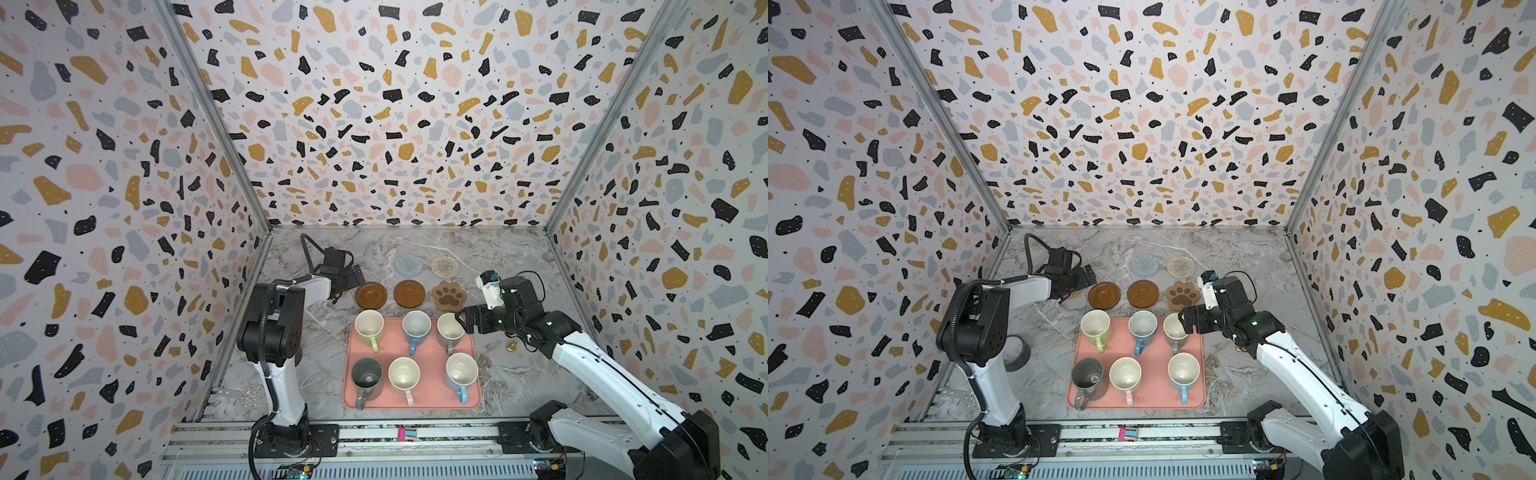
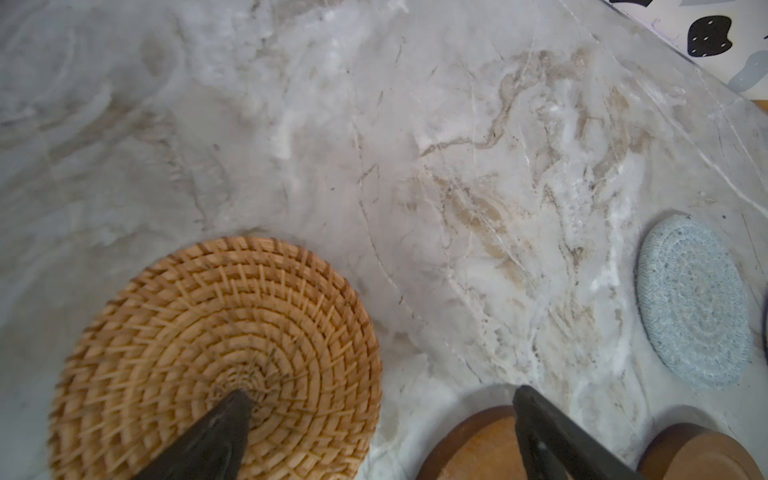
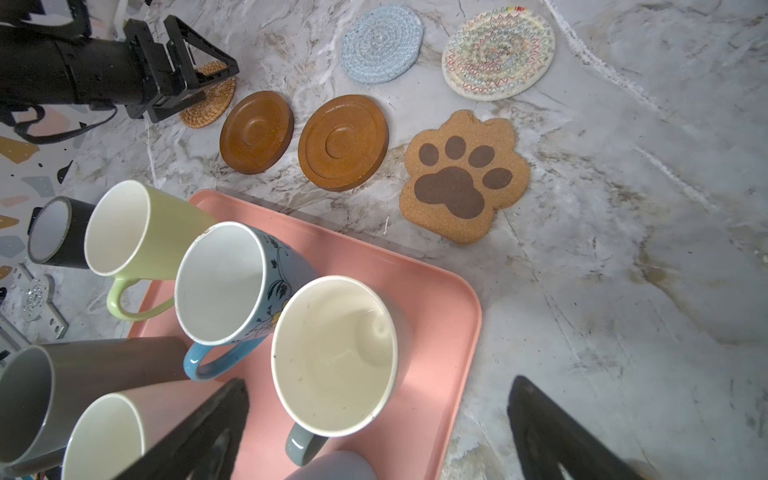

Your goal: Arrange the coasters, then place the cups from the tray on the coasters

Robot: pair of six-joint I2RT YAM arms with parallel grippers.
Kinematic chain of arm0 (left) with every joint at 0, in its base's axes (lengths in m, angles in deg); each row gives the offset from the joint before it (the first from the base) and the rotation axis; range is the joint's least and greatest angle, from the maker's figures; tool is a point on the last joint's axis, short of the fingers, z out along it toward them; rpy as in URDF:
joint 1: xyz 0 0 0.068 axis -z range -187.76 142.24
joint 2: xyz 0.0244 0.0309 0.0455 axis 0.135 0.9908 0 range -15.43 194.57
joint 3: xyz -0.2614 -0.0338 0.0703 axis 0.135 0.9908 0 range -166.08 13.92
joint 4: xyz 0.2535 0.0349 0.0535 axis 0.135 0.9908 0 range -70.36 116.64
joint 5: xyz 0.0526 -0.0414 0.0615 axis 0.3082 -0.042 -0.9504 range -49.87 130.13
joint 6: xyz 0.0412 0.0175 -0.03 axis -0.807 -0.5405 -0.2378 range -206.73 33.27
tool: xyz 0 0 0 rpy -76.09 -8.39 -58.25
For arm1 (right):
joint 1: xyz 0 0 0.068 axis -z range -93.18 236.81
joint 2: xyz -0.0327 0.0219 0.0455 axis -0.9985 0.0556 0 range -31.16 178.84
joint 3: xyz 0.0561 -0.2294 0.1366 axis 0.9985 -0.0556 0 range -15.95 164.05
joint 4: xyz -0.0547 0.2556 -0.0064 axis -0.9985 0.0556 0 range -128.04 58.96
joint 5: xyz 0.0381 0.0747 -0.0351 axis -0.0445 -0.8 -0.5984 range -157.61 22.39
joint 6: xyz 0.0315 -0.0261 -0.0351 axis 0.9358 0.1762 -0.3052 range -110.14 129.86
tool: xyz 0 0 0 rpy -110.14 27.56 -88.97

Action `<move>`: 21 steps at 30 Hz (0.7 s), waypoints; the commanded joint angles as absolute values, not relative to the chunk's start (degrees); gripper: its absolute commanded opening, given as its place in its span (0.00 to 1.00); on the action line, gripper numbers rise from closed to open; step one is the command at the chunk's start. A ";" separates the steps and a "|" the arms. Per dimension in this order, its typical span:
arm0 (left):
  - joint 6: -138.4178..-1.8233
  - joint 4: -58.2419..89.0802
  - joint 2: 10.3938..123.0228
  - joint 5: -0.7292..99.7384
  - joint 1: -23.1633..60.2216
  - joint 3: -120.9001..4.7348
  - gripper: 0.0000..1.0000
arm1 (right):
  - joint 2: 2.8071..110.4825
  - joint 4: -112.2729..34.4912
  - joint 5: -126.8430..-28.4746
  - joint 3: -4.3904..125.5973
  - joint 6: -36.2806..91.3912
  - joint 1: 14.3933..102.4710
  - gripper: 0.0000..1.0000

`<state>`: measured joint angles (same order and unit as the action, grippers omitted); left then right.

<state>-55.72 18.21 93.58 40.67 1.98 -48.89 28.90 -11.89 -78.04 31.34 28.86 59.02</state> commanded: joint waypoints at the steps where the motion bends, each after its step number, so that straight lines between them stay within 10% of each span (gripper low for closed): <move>1: -53.49 20.60 93.02 40.84 1.34 -46.74 1.00 | 28.13 -11.33 -77.19 32.61 29.58 58.63 0.99; 21: -58.02 24.90 91.96 41.54 1.03 -56.67 1.00 | 27.62 -10.76 -76.53 32.48 30.01 58.25 0.99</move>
